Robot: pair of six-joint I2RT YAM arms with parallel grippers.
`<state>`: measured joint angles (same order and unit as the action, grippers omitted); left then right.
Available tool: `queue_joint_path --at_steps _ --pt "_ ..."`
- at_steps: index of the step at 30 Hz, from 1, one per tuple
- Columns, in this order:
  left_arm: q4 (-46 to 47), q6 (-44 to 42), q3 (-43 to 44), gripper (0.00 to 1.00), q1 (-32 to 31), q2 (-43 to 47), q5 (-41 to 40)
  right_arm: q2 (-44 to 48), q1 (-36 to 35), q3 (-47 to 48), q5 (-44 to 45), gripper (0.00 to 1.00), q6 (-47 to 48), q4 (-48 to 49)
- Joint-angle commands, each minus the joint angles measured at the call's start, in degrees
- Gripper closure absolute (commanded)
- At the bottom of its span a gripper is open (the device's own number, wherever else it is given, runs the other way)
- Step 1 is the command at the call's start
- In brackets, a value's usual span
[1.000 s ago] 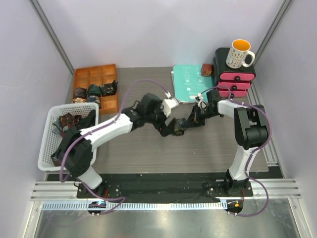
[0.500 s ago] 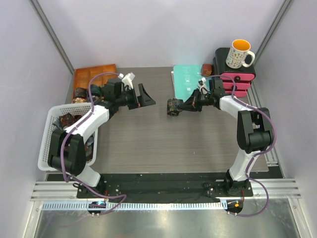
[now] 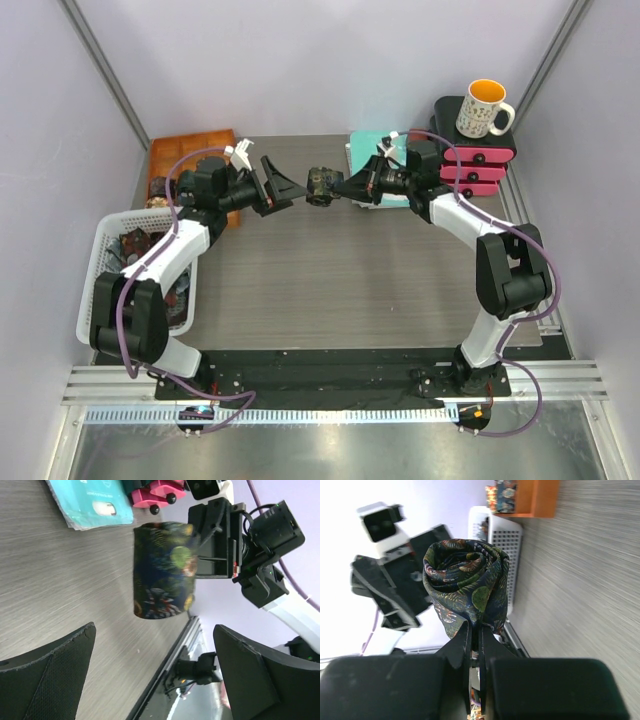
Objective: Roll the ties
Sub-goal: Place the tie in the storage box.
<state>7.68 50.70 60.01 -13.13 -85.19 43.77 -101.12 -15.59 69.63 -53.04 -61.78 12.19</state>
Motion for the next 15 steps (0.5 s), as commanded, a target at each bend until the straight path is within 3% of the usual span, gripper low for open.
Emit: queue_joint_path --at_steps 1,8,15 --pt "12.52 7.48 -2.00 0.00 -0.23 1.08 1.67 2.07 -1.54 3.59 -1.28 0.99 -6.51 7.94" --pt "20.33 11.96 -4.28 0.00 -0.15 0.90 1.49 2.59 -4.09 3.24 -0.75 0.99 -7.57 8.56" --pt "22.29 14.52 -4.90 0.00 -0.32 0.02 1.67 2.42 -5.76 3.68 -0.93 0.99 -8.01 10.14"
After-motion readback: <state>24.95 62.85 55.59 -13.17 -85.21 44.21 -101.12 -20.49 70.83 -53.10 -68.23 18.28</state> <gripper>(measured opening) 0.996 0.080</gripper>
